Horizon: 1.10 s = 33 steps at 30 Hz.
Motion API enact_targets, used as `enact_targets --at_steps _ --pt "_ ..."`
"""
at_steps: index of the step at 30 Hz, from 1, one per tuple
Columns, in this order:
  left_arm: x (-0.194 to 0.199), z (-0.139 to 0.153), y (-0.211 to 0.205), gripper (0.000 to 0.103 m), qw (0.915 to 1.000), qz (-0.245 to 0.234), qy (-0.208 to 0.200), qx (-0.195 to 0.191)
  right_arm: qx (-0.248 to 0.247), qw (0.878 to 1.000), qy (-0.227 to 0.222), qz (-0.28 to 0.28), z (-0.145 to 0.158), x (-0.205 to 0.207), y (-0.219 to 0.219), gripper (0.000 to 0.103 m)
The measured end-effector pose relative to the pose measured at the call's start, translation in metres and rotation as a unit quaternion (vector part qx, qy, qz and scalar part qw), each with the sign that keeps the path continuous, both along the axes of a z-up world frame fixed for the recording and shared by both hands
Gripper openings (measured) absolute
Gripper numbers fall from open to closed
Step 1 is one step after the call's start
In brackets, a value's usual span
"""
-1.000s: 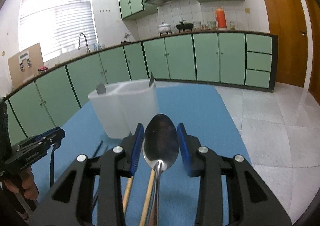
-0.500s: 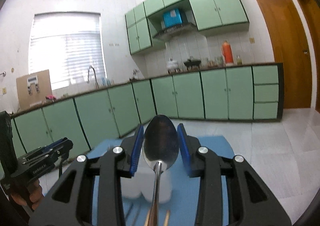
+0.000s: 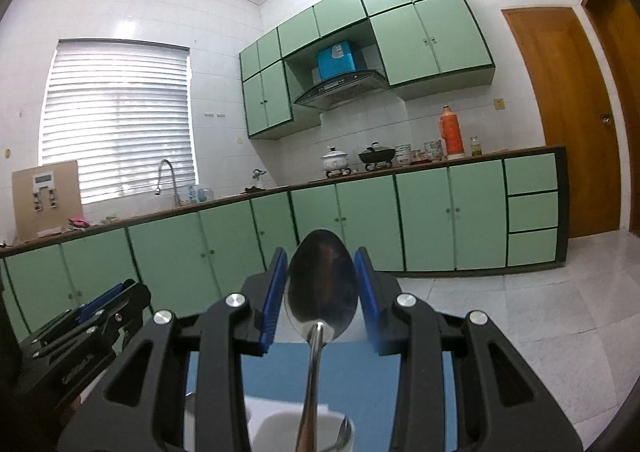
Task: Organize utensils
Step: 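Lift both held spoons and lower them into the white utensil holder, then open both tools to release the spoons into the holder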
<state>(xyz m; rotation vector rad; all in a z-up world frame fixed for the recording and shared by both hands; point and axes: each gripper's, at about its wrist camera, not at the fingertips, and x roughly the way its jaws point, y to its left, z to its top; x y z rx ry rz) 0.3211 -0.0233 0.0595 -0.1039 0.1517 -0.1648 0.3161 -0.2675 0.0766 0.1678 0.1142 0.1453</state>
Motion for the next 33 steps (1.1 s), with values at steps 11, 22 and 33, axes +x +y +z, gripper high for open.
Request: enact_targets --at_steps 11,22,33 --pt "0.027 -0.02 -0.006 0.033 0.9999 0.007 0.01 0.003 -0.025 0.999 -0.008 -0.022 -0.017 0.016 0.015 0.033" --pt "0.025 -0.027 -0.011 0.034 0.9995 -0.006 0.026 0.014 -0.035 0.999 0.014 -0.021 -0.025 0.002 0.013 0.034" --pt "0.022 -0.028 -0.001 0.041 0.9991 -0.004 0.041 0.005 -0.009 0.999 0.042 -0.003 -0.03 -0.003 0.01 0.035"
